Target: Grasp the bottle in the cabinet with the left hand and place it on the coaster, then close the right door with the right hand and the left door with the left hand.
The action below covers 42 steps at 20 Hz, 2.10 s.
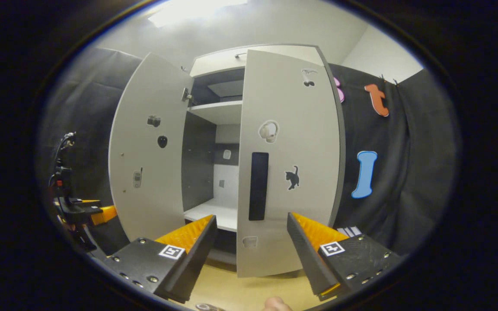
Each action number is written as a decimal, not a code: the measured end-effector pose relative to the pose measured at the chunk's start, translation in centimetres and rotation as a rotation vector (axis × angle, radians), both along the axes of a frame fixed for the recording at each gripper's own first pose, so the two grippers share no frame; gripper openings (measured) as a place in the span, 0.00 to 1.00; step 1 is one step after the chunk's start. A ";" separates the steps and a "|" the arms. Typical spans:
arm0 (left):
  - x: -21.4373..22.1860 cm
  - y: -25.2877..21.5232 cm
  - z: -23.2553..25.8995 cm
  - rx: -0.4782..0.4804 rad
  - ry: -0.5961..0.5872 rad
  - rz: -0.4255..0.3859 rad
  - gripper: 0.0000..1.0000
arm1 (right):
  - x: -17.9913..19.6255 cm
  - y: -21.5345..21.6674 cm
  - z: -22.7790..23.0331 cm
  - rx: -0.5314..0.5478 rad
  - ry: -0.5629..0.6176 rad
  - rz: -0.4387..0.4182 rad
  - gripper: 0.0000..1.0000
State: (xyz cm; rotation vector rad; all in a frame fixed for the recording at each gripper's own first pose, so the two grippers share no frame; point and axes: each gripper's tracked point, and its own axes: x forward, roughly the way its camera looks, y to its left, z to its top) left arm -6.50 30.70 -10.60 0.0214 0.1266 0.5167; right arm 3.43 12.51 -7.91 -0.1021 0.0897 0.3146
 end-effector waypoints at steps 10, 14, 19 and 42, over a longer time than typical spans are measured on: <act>0.6 0.1 -0.5 0.012 0.035 -0.048 0.93 | 0.3 0.7 -1.6 -0.004 0.023 -0.014 0.98; 0.9 -0.2 -0.8 -0.019 0.033 -0.063 0.88 | 0.6 -0.1 -2.2 -0.004 0.032 -0.029 0.93; 0.9 -0.3 -1.2 -0.030 0.033 -0.060 0.94 | 1.0 -1.0 -2.5 0.018 0.049 -0.037 0.98; 8.4 -15.6 -2.2 -0.090 0.017 -0.449 0.94 | 2.0 -5.2 -2.0 0.000 0.042 -0.088 0.98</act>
